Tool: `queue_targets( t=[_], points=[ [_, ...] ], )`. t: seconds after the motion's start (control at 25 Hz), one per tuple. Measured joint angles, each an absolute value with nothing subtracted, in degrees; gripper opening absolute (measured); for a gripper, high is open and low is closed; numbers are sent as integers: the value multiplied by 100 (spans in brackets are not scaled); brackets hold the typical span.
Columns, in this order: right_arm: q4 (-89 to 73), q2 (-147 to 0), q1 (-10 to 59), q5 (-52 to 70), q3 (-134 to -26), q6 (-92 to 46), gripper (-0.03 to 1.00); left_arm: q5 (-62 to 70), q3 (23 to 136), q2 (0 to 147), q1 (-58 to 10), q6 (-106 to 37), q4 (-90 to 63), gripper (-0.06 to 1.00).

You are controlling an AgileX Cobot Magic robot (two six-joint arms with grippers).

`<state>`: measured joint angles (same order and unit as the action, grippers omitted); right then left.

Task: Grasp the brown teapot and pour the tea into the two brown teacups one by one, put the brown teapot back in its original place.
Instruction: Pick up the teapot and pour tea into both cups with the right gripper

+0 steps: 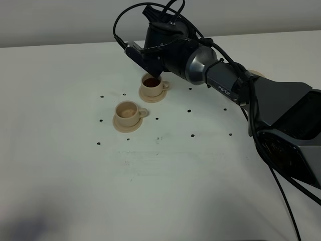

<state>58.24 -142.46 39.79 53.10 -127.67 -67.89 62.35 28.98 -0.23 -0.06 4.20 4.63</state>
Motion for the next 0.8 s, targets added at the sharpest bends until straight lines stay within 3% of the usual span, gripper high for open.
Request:
queue_targets(
  t=[0.8],
  points=[
    [4718, -14230, 3909, 5818, -12767, -5460, 9, 6235, 2898, -23, -6, 420, 463, 59]
  ],
)
